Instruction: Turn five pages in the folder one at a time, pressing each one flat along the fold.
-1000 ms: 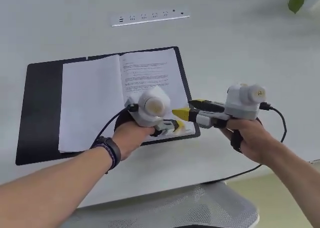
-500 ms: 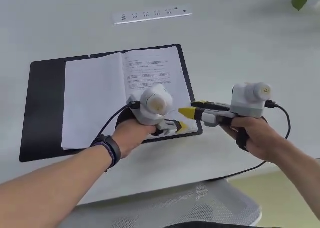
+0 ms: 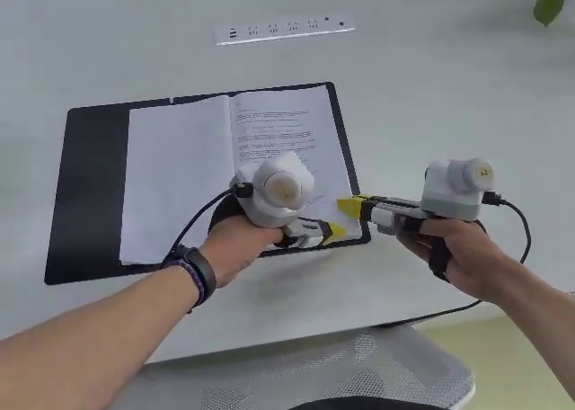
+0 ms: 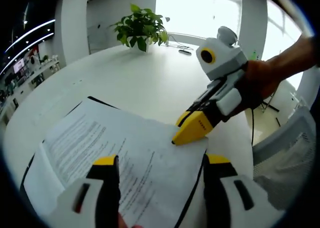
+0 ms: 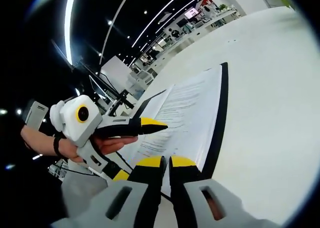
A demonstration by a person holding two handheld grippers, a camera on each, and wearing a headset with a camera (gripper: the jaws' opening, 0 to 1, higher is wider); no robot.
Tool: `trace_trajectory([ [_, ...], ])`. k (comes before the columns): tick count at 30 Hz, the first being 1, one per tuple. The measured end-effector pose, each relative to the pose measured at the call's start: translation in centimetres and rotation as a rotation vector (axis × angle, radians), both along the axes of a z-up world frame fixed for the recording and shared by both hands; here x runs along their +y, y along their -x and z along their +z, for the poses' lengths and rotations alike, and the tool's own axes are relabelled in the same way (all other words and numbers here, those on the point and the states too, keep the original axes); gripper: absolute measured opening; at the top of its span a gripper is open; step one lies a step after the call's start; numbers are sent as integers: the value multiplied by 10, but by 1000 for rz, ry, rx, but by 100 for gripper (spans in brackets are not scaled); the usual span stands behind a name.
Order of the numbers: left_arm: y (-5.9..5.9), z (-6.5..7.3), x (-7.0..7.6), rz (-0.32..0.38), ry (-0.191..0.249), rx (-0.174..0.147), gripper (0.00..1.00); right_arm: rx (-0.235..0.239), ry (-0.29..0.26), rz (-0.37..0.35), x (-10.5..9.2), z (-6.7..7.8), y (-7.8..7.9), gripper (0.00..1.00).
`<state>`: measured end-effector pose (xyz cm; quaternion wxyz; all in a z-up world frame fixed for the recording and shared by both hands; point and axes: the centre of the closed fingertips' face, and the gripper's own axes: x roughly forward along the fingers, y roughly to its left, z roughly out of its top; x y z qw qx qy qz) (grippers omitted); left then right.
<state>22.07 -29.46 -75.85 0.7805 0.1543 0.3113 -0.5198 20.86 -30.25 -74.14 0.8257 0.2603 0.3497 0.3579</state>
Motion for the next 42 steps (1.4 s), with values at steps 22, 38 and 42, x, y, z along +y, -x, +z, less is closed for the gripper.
trace_trajectory([
  [22,-15,35,50,116,61,-34,70,-22,-19,-13,13,24,-3,0],
  [38,-25,62,124,225,72,-90,71,-116,-28,79,58,57,-9,0],
  [42,-25,69,143,258,77,-93,71,-126,-39,103,73,63,-11,0],
])
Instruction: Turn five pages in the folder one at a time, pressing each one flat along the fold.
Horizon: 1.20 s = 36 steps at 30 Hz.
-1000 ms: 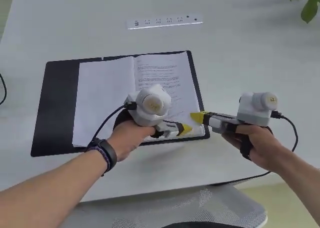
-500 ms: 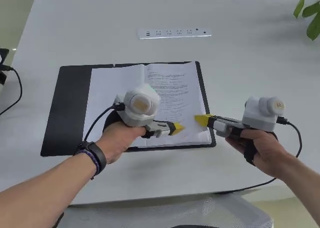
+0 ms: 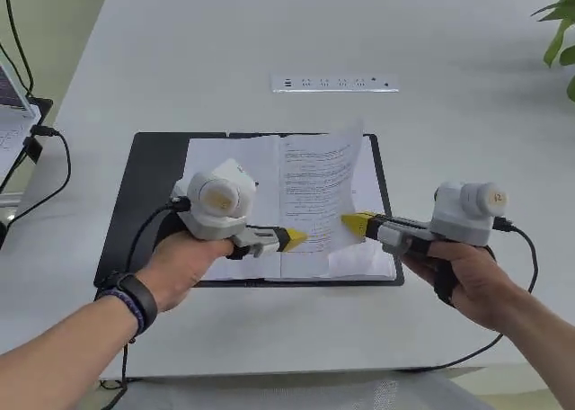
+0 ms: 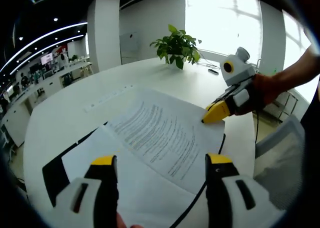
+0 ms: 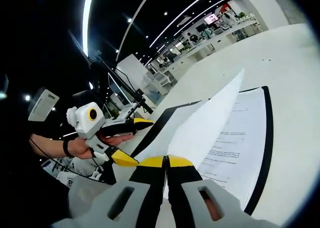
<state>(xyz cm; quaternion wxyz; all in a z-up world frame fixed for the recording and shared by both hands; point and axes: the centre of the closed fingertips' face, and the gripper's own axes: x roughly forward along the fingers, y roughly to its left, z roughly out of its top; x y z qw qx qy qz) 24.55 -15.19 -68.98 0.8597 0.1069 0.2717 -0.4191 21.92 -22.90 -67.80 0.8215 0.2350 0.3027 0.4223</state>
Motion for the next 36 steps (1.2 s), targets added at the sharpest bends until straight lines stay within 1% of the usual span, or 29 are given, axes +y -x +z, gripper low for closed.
trace_trajectory([
  [1,1,2,6,8,-2,-3,71,-2,-4,8,5,1,-1,0],
  [3,-1,0,18,21,-2,-6,71,-7,-13,23,15,4,-2,0],
  [5,-2,1,26,34,-5,-8,71,-11,-18,41,26,6,-1,0],
  [8,0,3,43,64,-5,-13,72,-17,-21,71,41,7,1,0],
  [10,2,6,52,83,-1,-11,72,-21,-25,85,50,8,2,0],
  [11,2,6,54,86,0,-11,72,-21,-28,94,55,9,3,0],
  [13,5,8,62,95,-7,-16,72,-22,-31,106,63,9,4,0],
  [16,2,10,79,118,-10,-18,72,-25,-35,132,77,11,5,0],
  [18,2,11,86,135,-6,-20,72,-26,-37,147,86,12,5,0],
  [25,11,16,113,188,-7,-23,72,-27,-44,194,109,12,4,0],
  [27,13,16,120,198,-8,-23,72,-25,-49,204,114,13,4,0],
  [29,15,17,124,205,-6,-23,72,-25,-49,213,120,13,3,0],
  [32,16,16,137,220,-4,-18,72,-21,-55,228,129,13,4,0],
  [36,21,13,145,241,5,-7,72,-12,-58,250,141,10,7,0],
])
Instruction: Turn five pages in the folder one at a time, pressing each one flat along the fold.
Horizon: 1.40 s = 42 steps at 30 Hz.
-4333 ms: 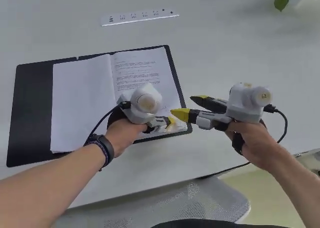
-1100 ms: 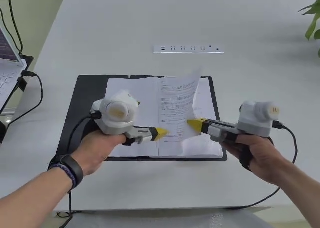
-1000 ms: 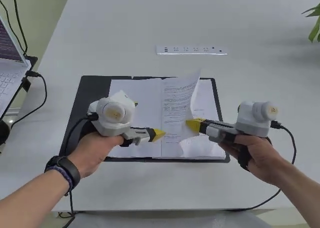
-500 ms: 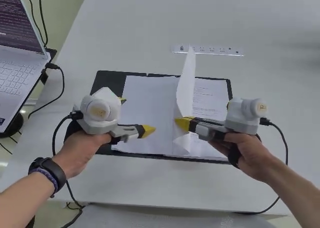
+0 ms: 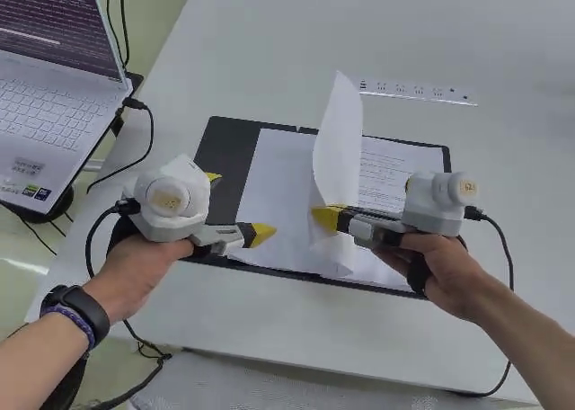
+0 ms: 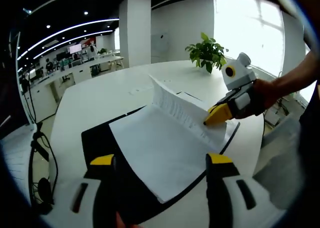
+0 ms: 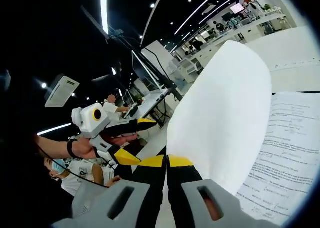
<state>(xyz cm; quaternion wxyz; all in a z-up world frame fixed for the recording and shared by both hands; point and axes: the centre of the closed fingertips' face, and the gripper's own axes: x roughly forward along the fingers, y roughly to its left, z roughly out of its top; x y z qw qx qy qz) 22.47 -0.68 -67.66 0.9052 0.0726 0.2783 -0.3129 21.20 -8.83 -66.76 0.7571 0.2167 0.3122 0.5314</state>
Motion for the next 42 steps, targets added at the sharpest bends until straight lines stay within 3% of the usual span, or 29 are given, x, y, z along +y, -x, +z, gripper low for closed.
trace_trajectory([
  [18,17,-8,28,56,9,13,72,48,3,63,39,-14,5,0],
  [29,19,-17,33,75,25,30,71,112,30,89,55,-40,6,0],
  [42,23,-26,35,94,43,54,71,196,33,70,74,-64,0,0],
])
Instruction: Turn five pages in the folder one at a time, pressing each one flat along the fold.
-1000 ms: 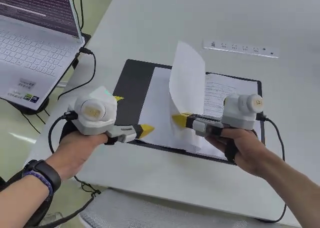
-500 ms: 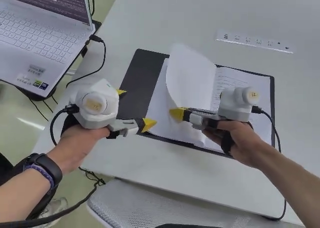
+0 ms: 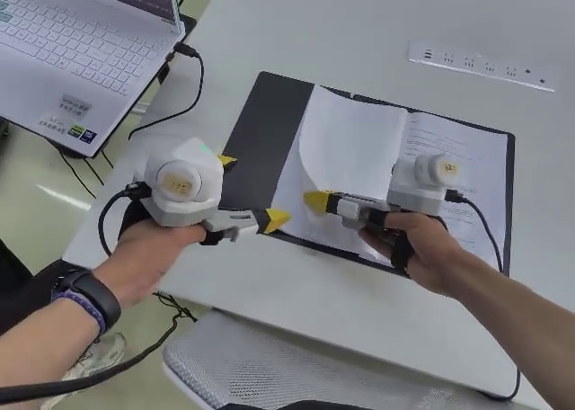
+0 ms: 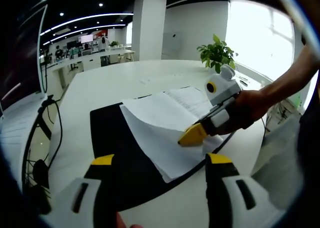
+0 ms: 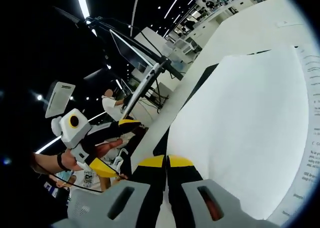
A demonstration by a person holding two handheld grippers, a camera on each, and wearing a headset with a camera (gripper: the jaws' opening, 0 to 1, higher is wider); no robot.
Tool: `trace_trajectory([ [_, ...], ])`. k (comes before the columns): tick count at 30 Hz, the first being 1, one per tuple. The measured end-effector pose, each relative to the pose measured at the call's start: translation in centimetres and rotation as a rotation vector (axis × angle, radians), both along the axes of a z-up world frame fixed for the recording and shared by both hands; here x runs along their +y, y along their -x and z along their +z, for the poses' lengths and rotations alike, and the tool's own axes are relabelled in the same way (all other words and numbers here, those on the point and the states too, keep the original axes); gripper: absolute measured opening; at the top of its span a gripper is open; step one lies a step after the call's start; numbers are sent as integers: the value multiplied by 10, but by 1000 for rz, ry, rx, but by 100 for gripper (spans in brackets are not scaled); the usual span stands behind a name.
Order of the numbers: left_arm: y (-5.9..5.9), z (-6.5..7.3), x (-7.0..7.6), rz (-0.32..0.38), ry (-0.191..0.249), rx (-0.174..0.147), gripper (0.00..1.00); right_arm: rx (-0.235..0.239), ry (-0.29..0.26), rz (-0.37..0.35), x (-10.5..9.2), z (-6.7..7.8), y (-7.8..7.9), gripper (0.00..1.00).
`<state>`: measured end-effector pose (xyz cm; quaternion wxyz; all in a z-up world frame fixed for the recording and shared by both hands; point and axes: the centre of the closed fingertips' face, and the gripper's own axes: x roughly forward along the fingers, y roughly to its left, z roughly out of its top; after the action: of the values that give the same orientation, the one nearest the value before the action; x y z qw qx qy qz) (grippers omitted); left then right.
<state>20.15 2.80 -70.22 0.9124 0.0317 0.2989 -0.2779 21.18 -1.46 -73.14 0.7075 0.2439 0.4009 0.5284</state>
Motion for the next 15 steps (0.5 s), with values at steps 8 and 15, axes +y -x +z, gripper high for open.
trace_trajectory([
  [8,4,-5,1,-6,-2,18,72,55,17,-25,10,-18,-4,0],
  [15,1,-6,5,0,-5,22,71,76,79,-36,12,-38,-5,0],
])
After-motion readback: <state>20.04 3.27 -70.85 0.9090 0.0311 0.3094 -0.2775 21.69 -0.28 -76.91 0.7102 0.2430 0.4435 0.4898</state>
